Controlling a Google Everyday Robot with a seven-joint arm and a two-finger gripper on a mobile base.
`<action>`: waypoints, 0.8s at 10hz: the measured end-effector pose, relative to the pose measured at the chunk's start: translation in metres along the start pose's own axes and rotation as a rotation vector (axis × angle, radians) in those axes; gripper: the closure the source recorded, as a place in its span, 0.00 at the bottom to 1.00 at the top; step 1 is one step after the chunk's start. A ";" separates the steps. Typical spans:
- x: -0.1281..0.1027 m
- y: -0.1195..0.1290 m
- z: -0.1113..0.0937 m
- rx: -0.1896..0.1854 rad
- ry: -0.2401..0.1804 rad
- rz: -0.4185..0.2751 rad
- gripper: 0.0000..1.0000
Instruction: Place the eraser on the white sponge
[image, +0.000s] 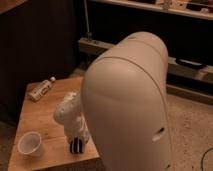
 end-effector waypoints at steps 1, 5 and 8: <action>0.001 -0.003 0.002 0.004 0.007 0.011 0.74; 0.001 -0.008 0.014 -0.016 0.022 0.043 0.34; 0.002 -0.008 0.017 -0.056 0.030 0.068 0.20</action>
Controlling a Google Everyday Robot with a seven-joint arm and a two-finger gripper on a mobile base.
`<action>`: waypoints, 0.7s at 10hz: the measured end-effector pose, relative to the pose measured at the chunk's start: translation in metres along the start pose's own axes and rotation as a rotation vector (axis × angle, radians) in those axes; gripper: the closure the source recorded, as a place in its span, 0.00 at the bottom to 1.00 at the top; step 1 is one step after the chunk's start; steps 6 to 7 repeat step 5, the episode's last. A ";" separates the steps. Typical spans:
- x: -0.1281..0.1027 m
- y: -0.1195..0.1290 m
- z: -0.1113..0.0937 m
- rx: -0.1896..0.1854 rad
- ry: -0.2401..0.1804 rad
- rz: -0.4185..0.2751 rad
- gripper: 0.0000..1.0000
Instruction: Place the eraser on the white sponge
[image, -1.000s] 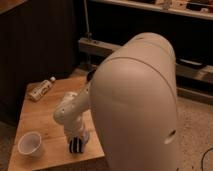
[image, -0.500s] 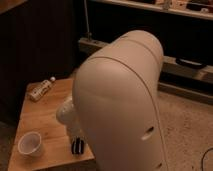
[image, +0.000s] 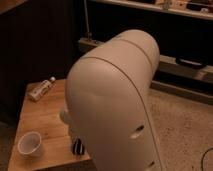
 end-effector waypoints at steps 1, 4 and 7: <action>0.000 -0.002 0.001 -0.019 0.004 0.014 0.20; 0.001 -0.005 0.002 -0.096 0.013 0.027 0.20; 0.000 -0.006 0.000 -0.127 0.010 0.018 0.20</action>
